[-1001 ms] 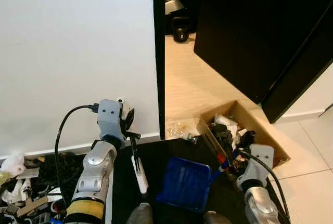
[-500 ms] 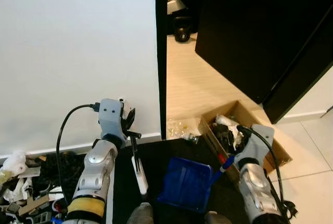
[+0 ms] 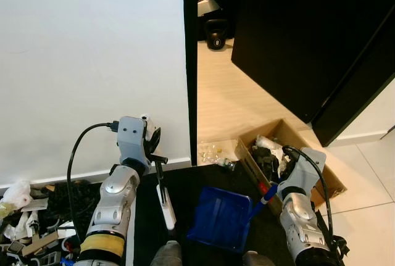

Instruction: Sweep floor

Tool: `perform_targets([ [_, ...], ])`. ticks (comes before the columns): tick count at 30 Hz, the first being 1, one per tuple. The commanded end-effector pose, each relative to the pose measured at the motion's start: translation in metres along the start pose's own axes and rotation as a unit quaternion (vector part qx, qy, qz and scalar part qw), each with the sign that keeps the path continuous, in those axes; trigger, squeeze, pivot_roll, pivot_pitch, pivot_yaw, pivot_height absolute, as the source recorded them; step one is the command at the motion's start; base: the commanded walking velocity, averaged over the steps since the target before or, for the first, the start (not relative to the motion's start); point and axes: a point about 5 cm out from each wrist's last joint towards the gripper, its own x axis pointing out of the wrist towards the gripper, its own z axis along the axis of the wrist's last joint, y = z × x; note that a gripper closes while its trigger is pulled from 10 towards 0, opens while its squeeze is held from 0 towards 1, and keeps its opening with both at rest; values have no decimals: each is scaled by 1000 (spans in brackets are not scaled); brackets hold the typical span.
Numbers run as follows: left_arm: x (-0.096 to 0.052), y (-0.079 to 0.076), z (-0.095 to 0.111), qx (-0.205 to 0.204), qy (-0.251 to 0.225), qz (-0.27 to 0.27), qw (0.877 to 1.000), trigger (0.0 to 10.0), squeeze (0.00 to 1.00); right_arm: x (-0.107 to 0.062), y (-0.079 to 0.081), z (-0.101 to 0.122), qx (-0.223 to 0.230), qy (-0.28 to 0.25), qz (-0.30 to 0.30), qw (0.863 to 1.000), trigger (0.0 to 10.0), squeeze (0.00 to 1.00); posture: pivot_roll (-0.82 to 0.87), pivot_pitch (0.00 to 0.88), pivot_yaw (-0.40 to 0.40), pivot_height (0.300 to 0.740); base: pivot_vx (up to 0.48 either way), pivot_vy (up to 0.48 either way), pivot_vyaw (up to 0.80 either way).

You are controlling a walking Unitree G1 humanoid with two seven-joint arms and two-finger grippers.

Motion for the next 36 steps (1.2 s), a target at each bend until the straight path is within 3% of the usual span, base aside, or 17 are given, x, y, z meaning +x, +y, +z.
perform_targets([
  [1,0,1,4,6,-8,-1,1000,10000,0,-1,0,-2,-7,1,-2,1000,4667,0,142,88,17,740,0,0,0],
  [2,0,1,4,7,-8,-1,1000,10000,0,-1,0,-2,-7,1,-1,1000,4118,0,142,88,17,740,0,0,0],
  [4,0,1,4,7,-8,-1,1000,10000,0,-1,1,-1,-10,-3,1,1000,0,0,142,88,16,740,0,0,0],
  [20,1,0,3,5,-7,-1,1000,10000,0,0,3,6,-31,-29,20,999,0,0,141,91,14,740,0,0,0],
  [21,1,-1,3,5,-8,-2,1000,10000,0,3,4,14,-56,-49,37,997,3451,0,139,91,16,740,0,0,0],
  [22,1,-1,3,5,-8,-2,1000,10000,0,3,4,14,-56,-49,37,997,3451,0,139,91,16,740,0,0,0],
  [23,1,-1,3,5,-8,-2,1000,10000,0,5,4,19,-63,-59,45,995,10000,0,137,91,16,740,0,0,0],
  [25,2,-1,4,6,-8,-2,1000,10000,0,10,3,35,-71,-83,75,991,10000,0,137,91,17,740,0,0,0],
  [29,3,2,8,8,-11,-1,1000,10000,0,15,-1,46,-74,-92,87,989,10000,0,138,93,15,740,0,0,0],
  [36,2,13,30,21,-20,-45,999,10000,0,26,-24,49,-22,-39,91,995,10000,0,144,98,14,740,0,0,0],
])
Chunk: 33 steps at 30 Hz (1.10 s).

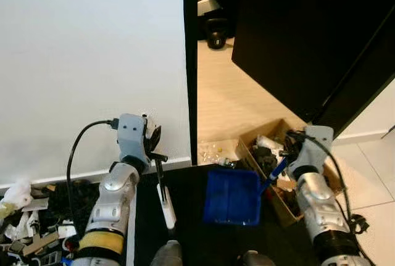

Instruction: Sweep floor

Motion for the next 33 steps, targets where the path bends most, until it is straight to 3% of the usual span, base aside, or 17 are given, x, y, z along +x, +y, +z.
perform_targets([
  [1,0,6,18,18,-18,-22,999,10000,0,-1,-4,-8,31,29,5,999,10000,0,146,98,15,740,0,0,0],
  [6,0,12,30,41,-21,-40,998,10000,0,-1,-4,-12,56,57,23,997,10000,0,147,97,16,740,0,0,0],
  [13,0,14,35,51,-21,-41,998,10000,0,0,-2,-10,10,65,43,997,10000,0,147,91,21,740,0,0,0],
  [17,-7,2,19,44,13,-74,996,10000,0,3,-1,2,-49,51,73,995,10000,0,141,89,21,740,0,0,0],
  [24,-16,-9,-3,41,59,-97,993,10000,0,6,-1,12,-42,41,81,995,10000,0,140,87,6,740,0,0,0],
  [29,-16,-5,-11,44,80,-64,994,10000,0,5,6,8,-27,45,89,995,10000,0,142,89,1,740,0,0,0],
  [31,-14,-1,-13,48,86,-33,995,10000,0,4,8,8,-19,41,90,995,10000,0,141,90,1,740,0,0,0],
  [32,-10,5,-16,42,89,26,995,10000,0,4,10,11,10,26,87,996,10000,0,140,92,1,740,0,0,0],
  [33,-10,5,-16,42,89,26,995,10000,0,4,10,11,10,26,87,996,10000,0,140,92,1,740,0,0,0],
])
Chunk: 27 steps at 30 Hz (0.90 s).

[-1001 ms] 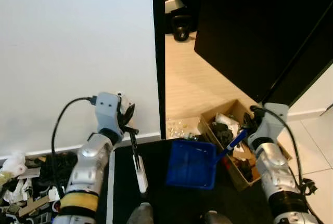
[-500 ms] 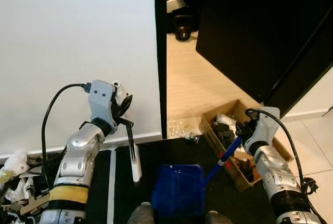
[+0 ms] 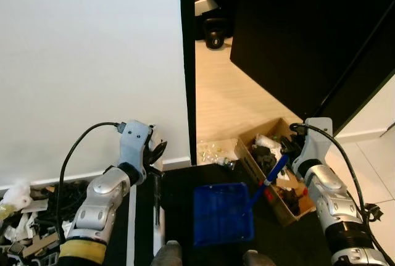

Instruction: Sweep floor

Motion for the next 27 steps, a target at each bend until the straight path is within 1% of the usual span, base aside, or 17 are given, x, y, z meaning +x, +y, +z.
perform_targets([
  [1,1,3,-1,-11,4,35,999,10000,0,-1,0,10,37,-34,3,999,10000,0,140,92,1,740,0,0,0],
  [7,4,-5,6,-21,-11,32,999,10000,0,-2,2,9,62,-40,6,997,10000,0,138,101,3,740,0,0,0],
  [11,5,-5,8,-21,-14,38,999,10000,0,-3,3,9,71,-42,3,997,10000,0,138,104,3,740,0,0,0],
  [13,6,-5,8,-21,-15,46,999,10000,0,-3,3,11,89,-51,5,995,10000,0,138,106,3,740,0,0,0],
  [17,6,-5,8,-21,-15,48,999,10000,0,-3,4,10,83,-45,2,995,10000,0,139,106,3,740,0,0,0],
  [23,6,-5,8,-17,-14,51,998,10000,0,-3,4,7,85,-39,0,996,10000,0,141,107,2,740,0,0,0],
  [27,7,-5,4,-13,-11,53,998,10000,0,-5,4,0,69,-37,-5,997,10000,0,141,107,3,740,0,0,0],
])
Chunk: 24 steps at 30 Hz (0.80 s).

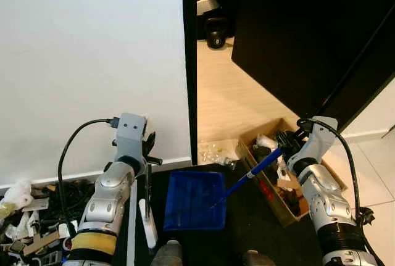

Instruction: Sweep floor

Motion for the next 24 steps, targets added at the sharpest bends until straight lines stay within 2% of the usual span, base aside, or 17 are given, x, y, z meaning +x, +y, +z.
perform_targets([
  [1,1,-2,-1,14,-5,0,1000,10000,0,-4,-4,-8,-5,-1,-11,1000,10000,0,140,107,3,740,0,0,0],
  [7,2,-4,-6,14,0,-1,1000,10000,0,-8,-5,-17,-43,16,-18,999,10000,0,138,107,4,740,0,0,0],
  [9,2,-4,-8,13,3,-1,1000,10000,0,-9,-5,-20,-97,30,-19,995,10000,0,135,108,5,740,0,0,0],
  [11,2,-3,-9,12,4,0,1000,10000,0,-10,-5,-21,-126,37,-20,991,10000,0,135,108,5,740,0,0,0],
  [12,2,-3,-9,12,4,0,1000,10000,0,-10,-5,-21,-126,37,-20,991,10000,0,135,108,5,740,0,0,0],
  [13,3,-4,-9,11,5,-2,1000,10000,0,-10,-6,-19,-85,25,-20,996,10000,0,131,108,8,740,0,0,0],
  [14,3,-5,-9,11,6,-3,1000,10000,0,-9,-7,-19,-75,23,-23,997,10000,0,131,107,8,740,0,0,0],
  [19,4,-6,-10,11,5,-5,1000,10000,0,-8,-11,-22,-87,29,-36,995,10000,0,133,106,7,740,0,0,0],
  [24,3,-5,-10,13,4,-5,1000,10000,0,-8,-11,-25,-71,34,-43,996,10000,0,138,106,7,740,0,0,0],
])
